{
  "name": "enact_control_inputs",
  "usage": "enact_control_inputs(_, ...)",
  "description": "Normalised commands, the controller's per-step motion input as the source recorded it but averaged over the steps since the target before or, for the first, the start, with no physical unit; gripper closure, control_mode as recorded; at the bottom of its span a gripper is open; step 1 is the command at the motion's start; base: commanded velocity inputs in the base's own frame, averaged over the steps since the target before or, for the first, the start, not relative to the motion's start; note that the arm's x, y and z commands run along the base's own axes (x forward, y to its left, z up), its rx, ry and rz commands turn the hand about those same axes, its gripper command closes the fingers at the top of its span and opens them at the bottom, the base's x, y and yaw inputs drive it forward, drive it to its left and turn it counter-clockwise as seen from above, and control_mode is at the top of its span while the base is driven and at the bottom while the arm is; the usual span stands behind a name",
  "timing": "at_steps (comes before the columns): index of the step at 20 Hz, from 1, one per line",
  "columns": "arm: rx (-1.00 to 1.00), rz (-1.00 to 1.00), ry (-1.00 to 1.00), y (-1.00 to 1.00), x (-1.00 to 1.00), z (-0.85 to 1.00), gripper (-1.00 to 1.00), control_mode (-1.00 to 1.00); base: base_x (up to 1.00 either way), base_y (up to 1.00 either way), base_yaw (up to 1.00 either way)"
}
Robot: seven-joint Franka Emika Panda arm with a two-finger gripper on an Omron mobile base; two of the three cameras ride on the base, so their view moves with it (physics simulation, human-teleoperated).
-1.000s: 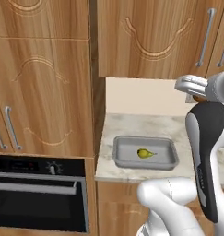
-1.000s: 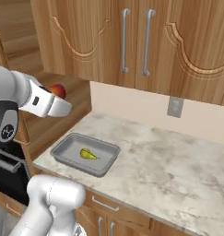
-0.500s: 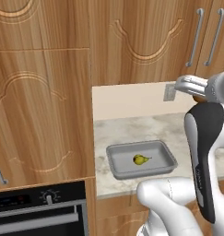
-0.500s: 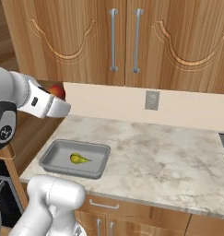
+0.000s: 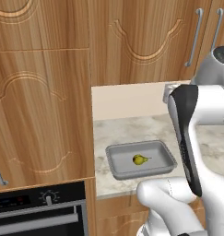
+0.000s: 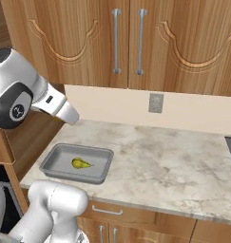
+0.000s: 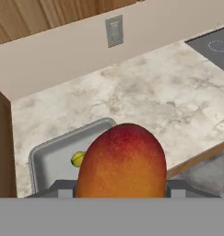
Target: Pick the mango and pear from the fridge and place them inside the tupperware on the counter.
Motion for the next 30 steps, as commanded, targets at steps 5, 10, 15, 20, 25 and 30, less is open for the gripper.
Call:
enact_control_inputs(5, 0.00, 0.01, 0.12, 0.05, 0.15, -0.87, 1.00, -1.00, 0.00, 0.00, 0.00)
enact_control_inputs(10, 0.05, 0.05, -0.01, 0.00, 0.00, -0.82, 1.00, -1.00, 0.00, 0.00, 0.00)
enact_control_inputs(15, 0.17, 0.00, 0.00, 0.00, 0.10, -0.53, 1.00, -1.00, 0.00, 0.00, 0.00)
enact_control_inputs(20, 0.04, 0.00, 0.09, 0.00, 0.38, -0.41, 1.00, -1.00, 0.00, 0.00, 0.00)
enact_control_inputs(25, 0.00, 0.00, 0.00, 0.00, 0.28, -0.47, 1.00, -1.00, 0.00, 0.00, 0.00)
enact_control_inputs(30, 0.00, 0.00, 0.00, 0.00, 0.20, -0.49, 1.00, -1.00, 0.00, 0.00, 0.00)
